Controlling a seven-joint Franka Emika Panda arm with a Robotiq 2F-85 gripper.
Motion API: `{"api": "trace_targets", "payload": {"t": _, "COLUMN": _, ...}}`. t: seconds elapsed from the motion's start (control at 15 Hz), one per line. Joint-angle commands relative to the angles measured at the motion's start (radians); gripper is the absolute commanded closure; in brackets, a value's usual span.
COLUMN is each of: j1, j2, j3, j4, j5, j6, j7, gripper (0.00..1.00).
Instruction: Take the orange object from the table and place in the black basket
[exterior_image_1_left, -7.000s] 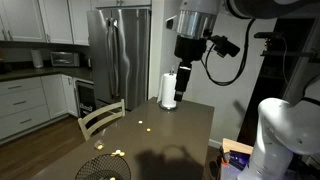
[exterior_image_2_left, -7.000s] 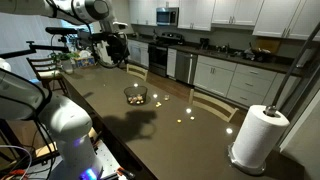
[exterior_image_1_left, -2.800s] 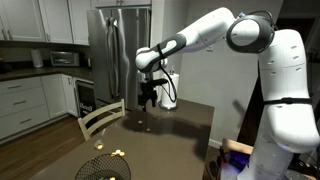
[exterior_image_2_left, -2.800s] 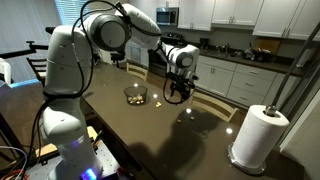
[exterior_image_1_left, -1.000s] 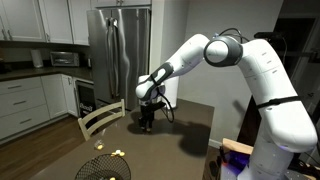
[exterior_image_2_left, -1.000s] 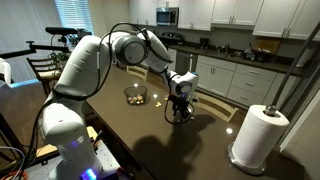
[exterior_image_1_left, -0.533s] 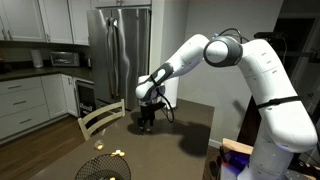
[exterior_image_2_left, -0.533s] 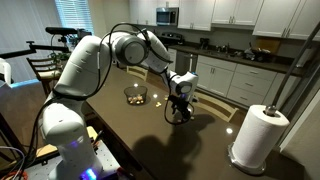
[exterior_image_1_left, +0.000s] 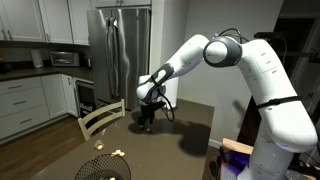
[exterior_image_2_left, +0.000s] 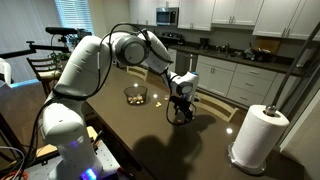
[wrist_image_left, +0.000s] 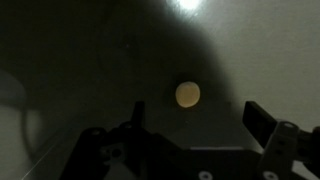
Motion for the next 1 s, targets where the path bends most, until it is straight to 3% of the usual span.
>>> {"api": "trace_targets", "payload": {"t": 0.0, "j1": 0.005, "j2": 0.006, "j3": -0.009, "j4": 0.016, "j5": -0.030, "j6": -0.001, "j7": 0.023, "gripper": 0.00}}
{"api": "trace_targets", "payload": {"t": 0.73, "j1": -0.012, "j2": 0.048, "j3": 0.007, "j4": 0.053, "j5": -0.009, "j6": -0.035, "j7": 0.002, "gripper": 0.00}}
{"api": "trace_targets", "payload": {"t": 0.8, "j1": -0.014, "j2": 0.053, "j3": 0.007, "j4": 0.057, "j5": -0.009, "j6": -0.036, "j7": 0.000, "gripper": 0.19}}
{"api": "trace_targets", "payload": {"t": 0.93, "j1": -0.015, "j2": 0.059, "j3": 0.008, "j4": 0.061, "j5": -0.009, "j6": -0.034, "j7": -0.001, "gripper": 0.33}}
